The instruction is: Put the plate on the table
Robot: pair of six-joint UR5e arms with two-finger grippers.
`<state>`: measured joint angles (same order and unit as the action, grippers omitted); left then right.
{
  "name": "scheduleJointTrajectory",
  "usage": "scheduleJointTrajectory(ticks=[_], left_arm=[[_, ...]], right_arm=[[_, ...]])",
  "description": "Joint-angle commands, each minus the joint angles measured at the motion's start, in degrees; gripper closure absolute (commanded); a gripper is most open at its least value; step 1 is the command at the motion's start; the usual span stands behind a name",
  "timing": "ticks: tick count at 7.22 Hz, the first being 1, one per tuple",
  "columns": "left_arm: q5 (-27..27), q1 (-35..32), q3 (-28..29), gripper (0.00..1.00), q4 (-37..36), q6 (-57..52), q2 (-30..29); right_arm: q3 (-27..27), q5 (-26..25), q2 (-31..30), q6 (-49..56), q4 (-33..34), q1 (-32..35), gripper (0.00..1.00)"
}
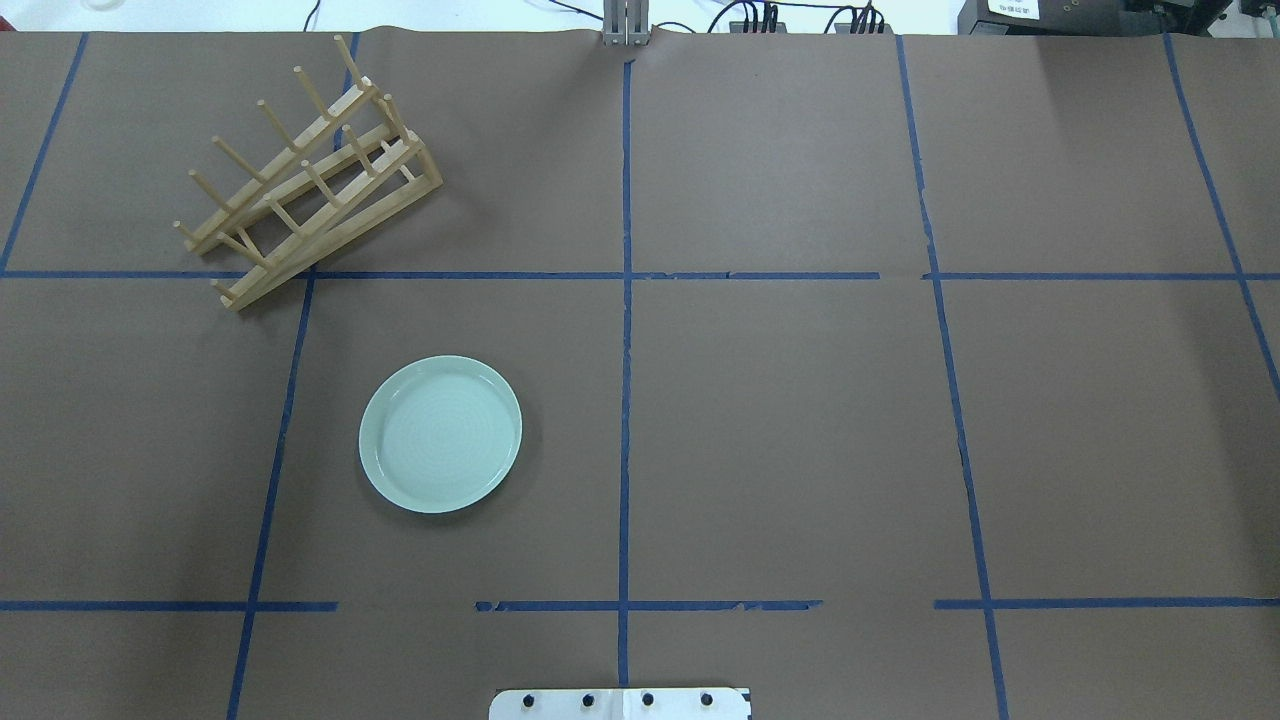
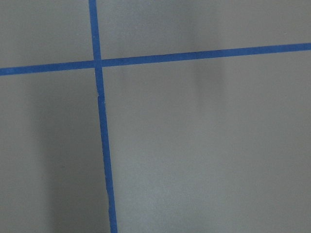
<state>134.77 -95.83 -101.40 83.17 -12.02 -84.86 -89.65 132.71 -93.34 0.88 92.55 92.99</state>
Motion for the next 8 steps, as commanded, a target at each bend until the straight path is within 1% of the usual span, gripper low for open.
scheduleJointTrajectory(ticks=[1,2,3,6,7,8], left_arm=[[0.8,0.5,-0.6,0.00,0.5,1.4,1.0],[1.3,0.6,1.7,0.00,0.3,1.1,-0.1],[1.2,0.5,1.0,0.00,-0.1,1.1,-1.4],[0.9,0.6,1.6,0.00,-0.9,1.4,-1.2],[0.8,0.6,1.0,0.00,-3.3,1.6,-1.1],[0.5,0.6,0.7,0.00,-4.0,1.4,-1.1]], right_arm=[[0.0,0.0,0.0,0.0,0.0,0.0,0.00],[0.0,0.0,0.0,0.0,0.0,0.0,0.00],[0.0,0.0,0.0,0.0,0.0,0.0,0.00],[0.0,0.0,0.0,0.0,0.0,0.0,0.00],[0.0,0.0,0.0,0.0,0.0,0.0,0.00],[0.0,0.0,0.0,0.0,0.0,0.0,0.00]])
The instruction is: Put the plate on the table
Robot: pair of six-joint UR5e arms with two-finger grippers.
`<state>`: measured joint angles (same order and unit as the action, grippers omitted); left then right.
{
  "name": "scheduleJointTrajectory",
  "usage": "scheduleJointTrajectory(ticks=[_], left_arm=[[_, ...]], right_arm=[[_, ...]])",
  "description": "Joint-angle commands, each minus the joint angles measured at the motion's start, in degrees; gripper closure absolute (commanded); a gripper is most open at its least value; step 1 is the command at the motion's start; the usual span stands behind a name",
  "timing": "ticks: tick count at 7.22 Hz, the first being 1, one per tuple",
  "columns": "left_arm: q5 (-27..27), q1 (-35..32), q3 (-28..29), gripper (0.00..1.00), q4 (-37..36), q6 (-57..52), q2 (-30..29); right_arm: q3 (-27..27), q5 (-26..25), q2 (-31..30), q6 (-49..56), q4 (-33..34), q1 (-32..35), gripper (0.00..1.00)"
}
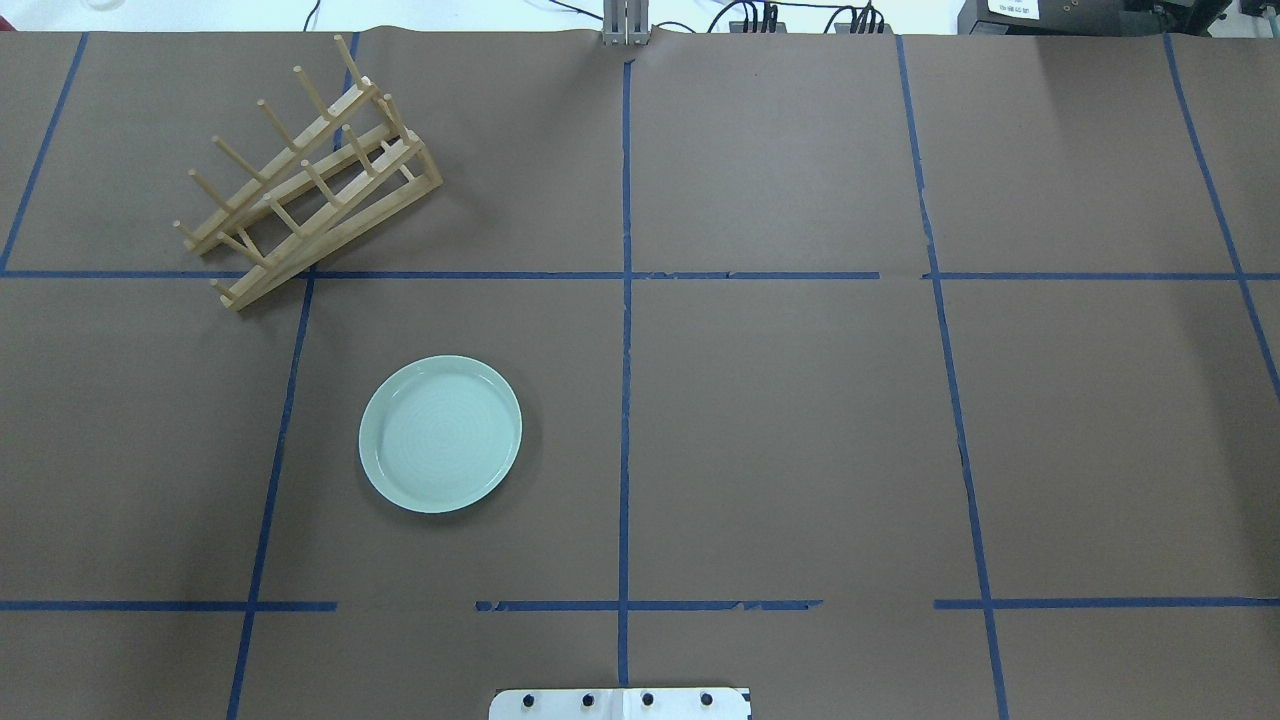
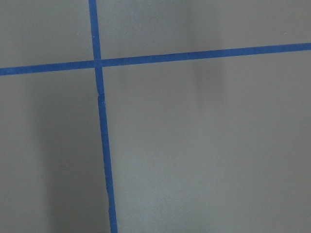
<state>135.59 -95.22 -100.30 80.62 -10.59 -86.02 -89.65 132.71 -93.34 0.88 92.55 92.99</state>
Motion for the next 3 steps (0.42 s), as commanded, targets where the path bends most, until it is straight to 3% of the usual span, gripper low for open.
scheduleJointTrajectory(ticks=[1,3], left_arm=[[-0.4,0.0,-0.6,0.00,-1.2,-0.1,-0.5],[-1.3,0.0,0.1,0.00,-1.3,0.0,-1.6]], right_arm=[[0.0,0.0,0.0,0.0,0.0,0.0,0.00],[0.0,0.0,0.0,0.0,0.0,0.0,0.00]])
